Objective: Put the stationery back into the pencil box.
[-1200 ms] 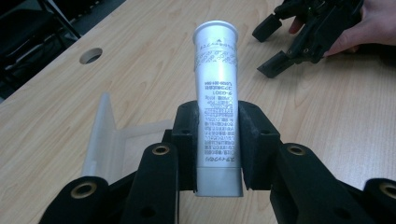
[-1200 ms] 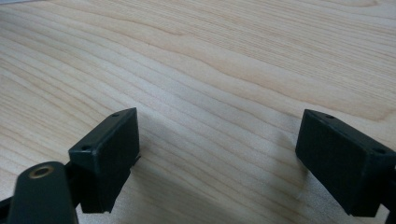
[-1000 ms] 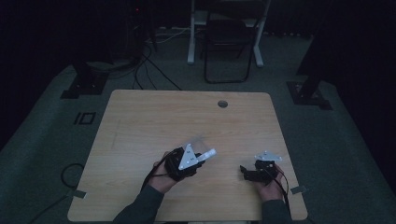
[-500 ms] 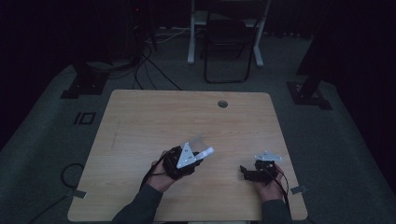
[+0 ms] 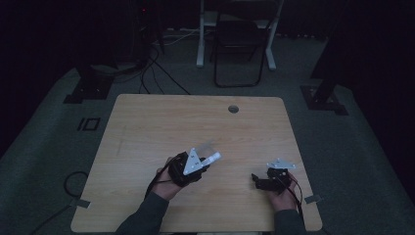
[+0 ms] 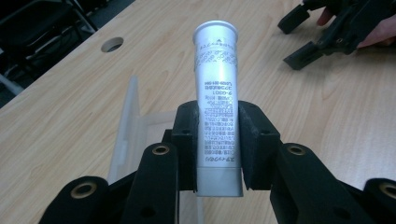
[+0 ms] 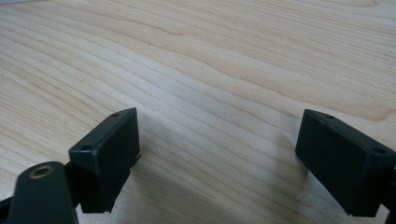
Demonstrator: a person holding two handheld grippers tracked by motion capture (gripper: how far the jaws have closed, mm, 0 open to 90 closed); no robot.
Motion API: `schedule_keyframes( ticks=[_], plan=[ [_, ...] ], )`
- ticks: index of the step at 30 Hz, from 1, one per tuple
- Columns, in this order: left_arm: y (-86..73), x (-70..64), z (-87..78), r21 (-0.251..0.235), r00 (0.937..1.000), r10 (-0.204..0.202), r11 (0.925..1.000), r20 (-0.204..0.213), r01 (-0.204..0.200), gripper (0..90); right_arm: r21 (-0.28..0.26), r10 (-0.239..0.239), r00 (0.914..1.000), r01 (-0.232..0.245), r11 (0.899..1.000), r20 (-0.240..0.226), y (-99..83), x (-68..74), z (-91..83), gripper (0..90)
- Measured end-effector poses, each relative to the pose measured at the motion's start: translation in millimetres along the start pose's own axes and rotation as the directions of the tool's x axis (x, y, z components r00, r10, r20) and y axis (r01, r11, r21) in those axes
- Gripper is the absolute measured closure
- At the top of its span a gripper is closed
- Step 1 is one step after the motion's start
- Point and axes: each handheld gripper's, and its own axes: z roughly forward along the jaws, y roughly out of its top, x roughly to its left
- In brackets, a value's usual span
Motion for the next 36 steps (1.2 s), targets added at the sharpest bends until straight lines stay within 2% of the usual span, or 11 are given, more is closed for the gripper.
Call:
schedule_keyframes(
  ticks=[13, 36],
  plan=[
    [-10.0, 8.9, 3.7, 0.017, 0.9992, -0.018, 0.9997, -0.035, 0.019, 70.9, 0.0, 0.0, 1.0, 0.0, 1.0, 0.0, 0.0, 0.0, 0.0, 13.4],
    [-23.3, 19.5, 13.7, 0.056, 0.9973, -0.049, 0.9971, -0.055, 0.052, 70.8, 0.001, -0.001, 1.0, 0.001, 1.0, -0.003, -0.3, 0.5, -0.4, 13.4]
  ],
)
